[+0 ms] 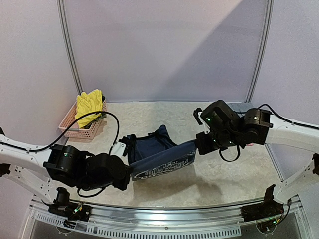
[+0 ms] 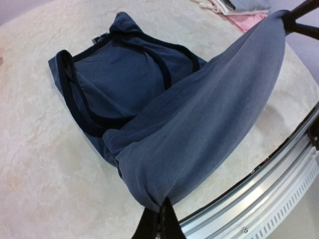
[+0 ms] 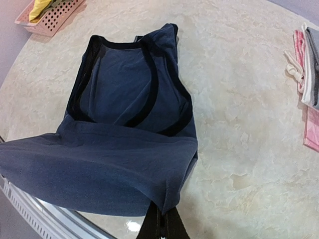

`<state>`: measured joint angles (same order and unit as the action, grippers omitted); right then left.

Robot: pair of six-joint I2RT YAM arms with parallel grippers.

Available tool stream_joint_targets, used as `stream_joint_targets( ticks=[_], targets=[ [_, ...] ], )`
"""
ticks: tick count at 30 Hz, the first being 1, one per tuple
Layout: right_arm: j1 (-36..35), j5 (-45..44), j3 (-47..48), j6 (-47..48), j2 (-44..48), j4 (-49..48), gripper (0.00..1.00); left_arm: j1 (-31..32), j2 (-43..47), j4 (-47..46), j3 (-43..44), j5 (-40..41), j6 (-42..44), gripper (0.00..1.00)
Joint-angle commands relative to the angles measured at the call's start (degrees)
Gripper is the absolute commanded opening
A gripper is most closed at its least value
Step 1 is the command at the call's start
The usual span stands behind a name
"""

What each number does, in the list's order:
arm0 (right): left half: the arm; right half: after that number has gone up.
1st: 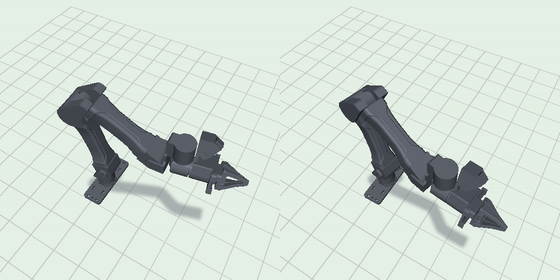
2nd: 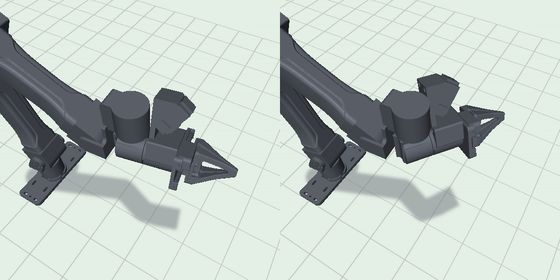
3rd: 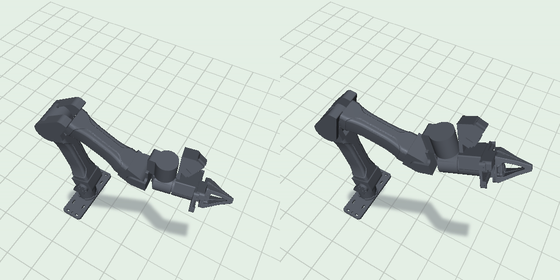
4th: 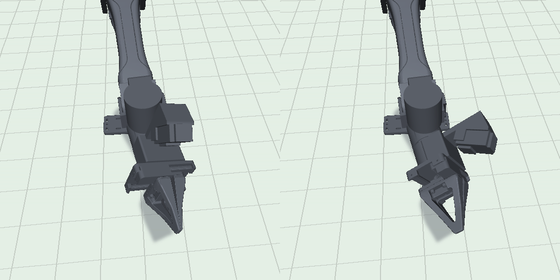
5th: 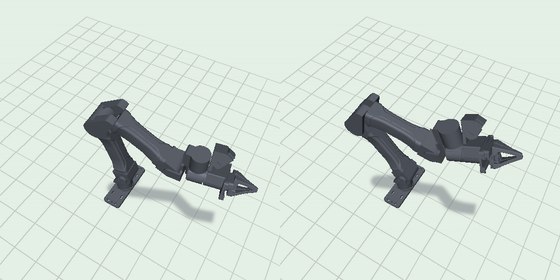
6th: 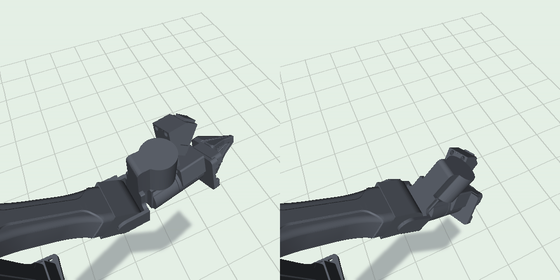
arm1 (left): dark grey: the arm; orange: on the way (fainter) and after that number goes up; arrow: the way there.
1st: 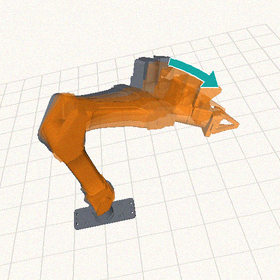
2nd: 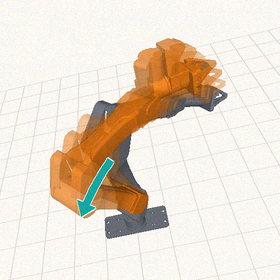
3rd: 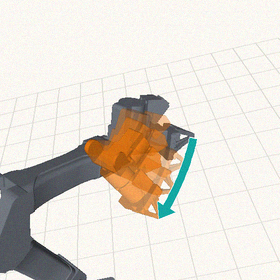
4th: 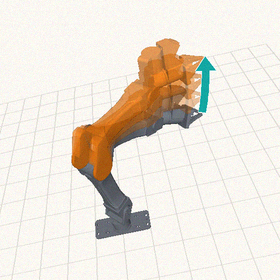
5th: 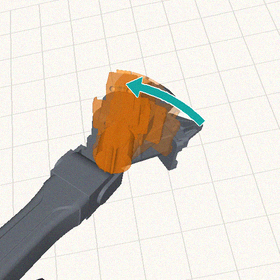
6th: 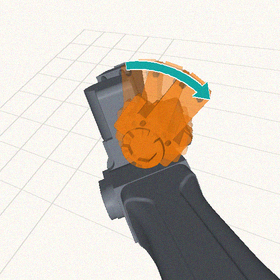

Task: Fold and stack the mixed laundry pile
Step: Fold the 2/3-rectangle-folded tank top at the center of the board.

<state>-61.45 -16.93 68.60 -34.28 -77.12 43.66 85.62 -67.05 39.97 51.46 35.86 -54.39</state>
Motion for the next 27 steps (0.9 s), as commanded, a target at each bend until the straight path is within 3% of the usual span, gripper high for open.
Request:
stream_joint_targets(
  ticks=[1, 11, 27],
  targets=[
    [5.1, 0.4, 5.7, 5.9, -4.4, 0.8, 0.0, -3.5, -1.6, 4.5, 3.6, 2.5, 3.2, 0.0],
    [14.5, 10.6, 18.4, 13.8, -19.0, 0.1, 0.0, -13.9, -2.9, 6.2, 6.5, 1.8, 9.2, 0.0],
    [22.4, 18.2, 39.1, 18.8, -40.5, 2.3, 0.0, -37.4, -12.1, -6.0, 10.0, -7.4, 24.6, 0.0]
  ],
)
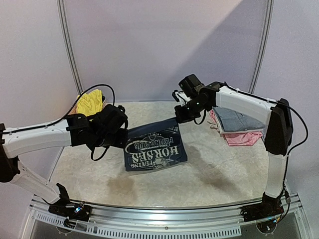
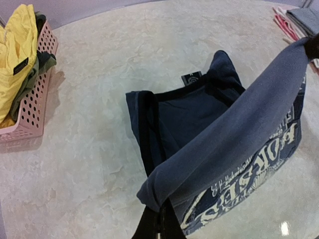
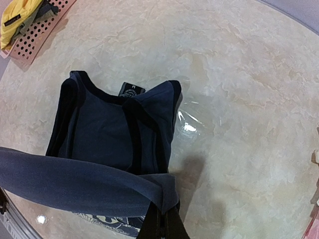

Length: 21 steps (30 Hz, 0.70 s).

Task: Fold and stack the mixed laundry pile
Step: Fold the 2/3-rectangle-folded tank top at the center of the board.

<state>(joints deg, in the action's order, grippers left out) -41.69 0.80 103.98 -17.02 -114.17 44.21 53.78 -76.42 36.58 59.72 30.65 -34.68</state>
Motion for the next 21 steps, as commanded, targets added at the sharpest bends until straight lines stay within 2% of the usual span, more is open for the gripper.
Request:
stream_joint_targets(
  ticks=[1, 10, 21],
  targets=[
    [3.1, 0.9, 4.7, 1.6, -4.4, 1.8, 0.0, -7.0, -3.8, -3.4, 2.1, -3.0, 5.2, 0.0],
    [4.4, 4.0, 11.2, 2.4, -11.8, 1.8, 0.0, -13.6, -11.9, -7.3, 5.4, -6.1, 8.9, 0.0],
    [5.6, 5.3, 17.0, 1.9, -18.6, 1.2, 0.0, -18.7, -21.4, -13.8, 7.2, -9.0, 12.3, 0.0]
  ],
)
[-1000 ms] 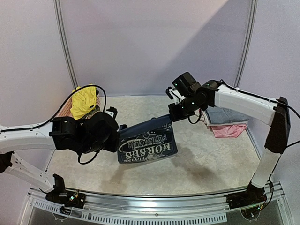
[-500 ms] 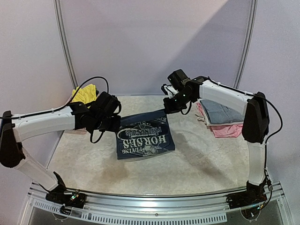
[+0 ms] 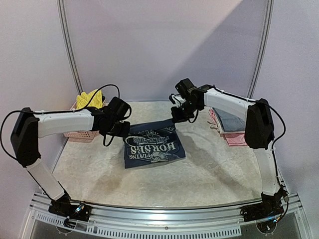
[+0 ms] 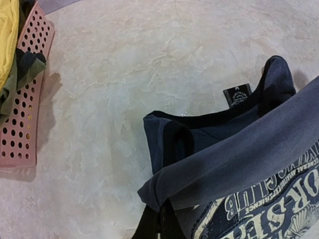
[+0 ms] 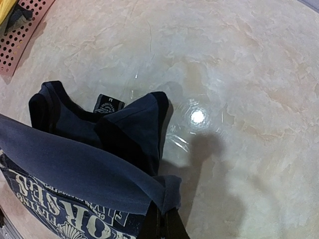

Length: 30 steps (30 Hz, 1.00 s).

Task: Fold and stack the mixed laundry pile
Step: Fold the 2/3-rectangle-folded tank top at the center of the board.

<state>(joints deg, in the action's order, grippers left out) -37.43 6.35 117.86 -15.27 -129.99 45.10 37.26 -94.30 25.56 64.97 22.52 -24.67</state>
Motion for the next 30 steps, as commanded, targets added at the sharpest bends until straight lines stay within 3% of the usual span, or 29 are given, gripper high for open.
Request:
stream_joint_targets(
  ticks=[1, 13, 16, 17, 19, 22, 24, 27, 30],
  targets=[
    [1.4, -0.2, 3.6, 0.2, -3.2, 0.3, 0.0, -2.5, -4.5, -3.5, 2.1, -1.2, 2.5, 0.0],
    [2.5, 0.7, 5.1, -1.1, -7.8, -3.7, 0.06, -4.2, -13.0, -7.2, 5.2, 2.0, 4.4, 0.0],
    [2.7, 2.2, 5.6, -1.2, -8.4, -6.4, 0.16, -4.7, -14.7, -8.1, 6.4, 4.8, 5.8, 0.0],
    [2.8, 2.7, 6.2, -1.5, -8.7, -6.9, 0.27, -4.9, -15.6, -7.9, 7.4, 6.1, 6.1, 0.01],
    [3.0, 3.8, 8.4, -2.3, -9.2, -7.4, 0.38, -5.3, -17.6, -5.4, 10.4, 9.2, 5.9, 0.15],
    [3.2, 4.0, 9.6, -2.4, -8.2, -7.4, 0.54, -4.0, -16.8, -1.3, 13.5, 13.9, 4.8, 0.59],
    [3.2, 3.6, 8.2, -2.2, -5.6, -7.8, 0.61, -1.7, -13.7, -1.7, 12.3, 15.7, 5.4, 0.75],
    [3.1, 4.4, 1.3, -2.2, 0.4, -11.3, 0.68, 1.1, -9.5, 0.9, 11.1, 16.6, 4.8, 0.8],
    [2.3, 7.1, -7.8, -2.4, 7.1, -15.7, 0.69, 3.2, -5.3, 1.2, 7.9, 12.4, 4.0, 0.69]
  ],
)
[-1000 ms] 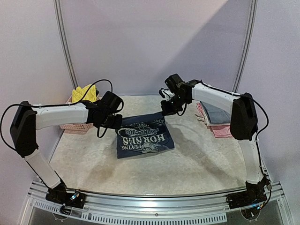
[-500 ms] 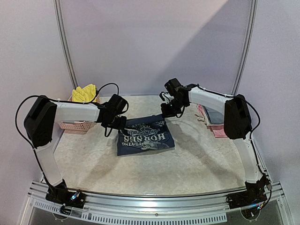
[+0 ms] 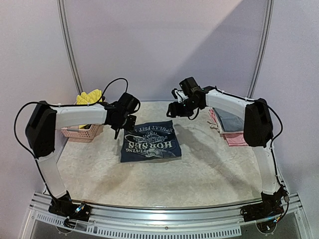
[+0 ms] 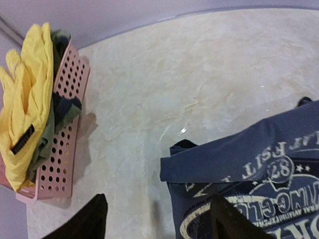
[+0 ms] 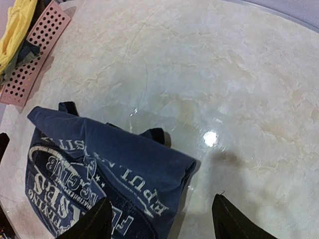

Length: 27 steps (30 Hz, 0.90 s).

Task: Fold and stack the mixed laundry pile
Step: Fold the 2/3-rectangle-folded tank top at the center of the board.

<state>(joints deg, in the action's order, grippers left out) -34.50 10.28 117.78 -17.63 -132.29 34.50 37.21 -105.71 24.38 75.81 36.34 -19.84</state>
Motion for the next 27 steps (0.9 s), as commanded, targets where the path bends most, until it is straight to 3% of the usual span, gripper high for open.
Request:
stream_joint_targets(
  ticks=[1, 6, 9, 14, 27],
  targets=[
    [-1.0, 4.5, -10.6, 0.0, 10.8, -6.3, 0.7, 3.8, 7.2, 2.1, -4.2, -3.7, -1.0, 0.64],
    [-2.9, 14.4, -20.9, 0.2, 16.3, -12.8, 0.54, 6.4, 10.9, -1.1, -9.8, -12.9, -2.8, 0.46],
    [-3.9, 19.7, -19.4, 0.9, 14.0, -12.9, 0.39, 7.3, 11.4, -5.2, -12.8, -18.6, -3.8, 0.37],
    [-4.2, 24.3, -14.5, 0.1, 6.4, -13.0, 0.24, 7.4, 9.0, -10.8, -16.6, -23.3, -5.5, 0.27],
    [0.0, 29.7, 7.7, -1.0, -14.7, -7.1, 0.15, 7.4, 4.6, -15.9, -24.6, -22.3, -8.3, 0.21]
  ],
)
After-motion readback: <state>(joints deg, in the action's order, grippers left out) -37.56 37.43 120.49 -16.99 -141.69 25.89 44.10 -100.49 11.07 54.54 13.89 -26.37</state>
